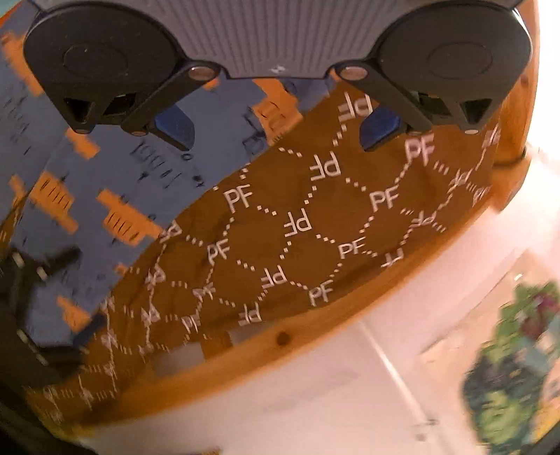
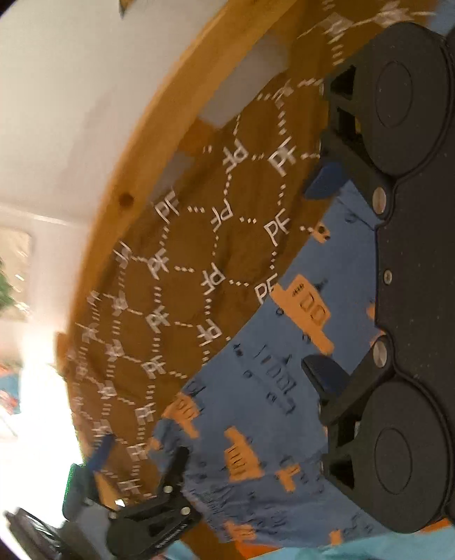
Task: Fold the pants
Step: 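Grasp the pant leg cuffs with the left and right grippers, then lift the cuffs with both grippers and fold them over toward the waistband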
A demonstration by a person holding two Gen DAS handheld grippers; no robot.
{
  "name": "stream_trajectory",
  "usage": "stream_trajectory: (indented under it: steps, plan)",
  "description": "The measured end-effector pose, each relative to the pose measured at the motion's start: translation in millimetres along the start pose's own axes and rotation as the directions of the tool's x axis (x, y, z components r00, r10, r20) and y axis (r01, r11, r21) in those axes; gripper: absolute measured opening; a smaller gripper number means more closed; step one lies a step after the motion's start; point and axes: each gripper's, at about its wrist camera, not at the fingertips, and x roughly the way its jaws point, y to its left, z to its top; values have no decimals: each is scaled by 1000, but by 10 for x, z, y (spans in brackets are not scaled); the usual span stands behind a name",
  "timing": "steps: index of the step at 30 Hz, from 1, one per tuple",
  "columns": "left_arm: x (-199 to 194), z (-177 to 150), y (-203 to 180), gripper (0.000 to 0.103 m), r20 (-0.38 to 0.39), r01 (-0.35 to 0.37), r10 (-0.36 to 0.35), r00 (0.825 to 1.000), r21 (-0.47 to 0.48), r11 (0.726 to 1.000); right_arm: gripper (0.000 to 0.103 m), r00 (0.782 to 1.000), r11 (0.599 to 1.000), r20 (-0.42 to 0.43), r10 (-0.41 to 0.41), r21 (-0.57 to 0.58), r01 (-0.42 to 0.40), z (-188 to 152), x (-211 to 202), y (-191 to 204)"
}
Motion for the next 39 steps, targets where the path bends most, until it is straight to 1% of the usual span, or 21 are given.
stream_trajectory:
  steps: [2,5,7,10,12,13,14,15,16,17,18,21,24,25,27,29,30,34,37,38,39]
  plan:
    - [197,2,86,95,-40,34,-33,999,7,999,82,999,1000,-27,20,-24,-20,51,173,-117]
    - [446,-25,234,89,-111,87,-92,990,-45,995,81,996,998,-63,59,-16,-60,53,345,-306]
    - [568,-49,324,85,-146,106,-116,982,-75,992,80,993,997,-84,80,-12,-81,32,418,-377]
    - [682,-101,406,77,-176,148,-168,970,-119,982,70,985,994,-141,103,-14,-106,-29,532,-425]
    - [680,-112,425,63,-176,169,-186,967,-107,980,50,980,993,-166,112,-27,-118,-76,584,-395]
    - [686,-109,416,44,-182,177,-192,964,-95,980,48,980,992,-165,115,-32,-122,-92,579,-380]
    - [686,-112,401,27,-188,181,-195,963,-87,980,38,979,991,-163,121,-29,-128,-99,564,-365]
    - [678,-109,384,21,-193,181,-194,962,-85,980,25,979,991,-163,125,-24,-130,-98,554,-356]
    - [671,-99,368,13,-194,179,-193,962,-85,980,18,980,992,-162,119,-24,-125,-99,539,-341]
    - [647,-97,350,7,-187,177,-190,964,-83,981,8,982,993,-158,105,-38,-113,-101,515,-316]
    - [623,-80,325,4,-178,167,-179,968,-80,983,3,984,993,-152,93,-54,-102,-97,493,-288]
    - [532,-30,304,1,-139,127,-138,981,-90,988,1,993,995,-113,39,-82,-48,-75,413,-189]
    - [439,30,400,1,-83,69,-82,993,-151,986,0,998,993,-30,-60,-102,57,3,271,-130]
    - [422,61,452,1,-69,48,-61,996,-178,983,0,995,991,2,-96,-95,96,44,223,-136]
    - [384,107,559,1,-40,5,-14,999,-232,973,0,981,981,86,-176,-67,182,157,131,-171]
    - [398,159,618,1,-20,-38,34,999,-250,967,0,966,974,143,-217,-34,223,252,117,-224]
    - [432,174,632,1,-22,-50,45,999,-250,967,0,965,974,144,-219,-21,224,280,161,-248]
    - [700,164,615,1,-98,-64,39,994,-269,961,0,969,970,69,-237,-34,239,273,552,-302]
    - [771,157,602,14,-110,-54,28,994,-242,969,1,973,974,41,-226,1,226,199,673,-322]
    - [754,159,612,22,-103,-44,20,994,-238,970,12,977,978,52,-208,15,207,180,678,-335]
    - [737,168,622,31,-93,-32,10,996,-234,972,33,980,982,65,-186,27,185,173,654,-347]
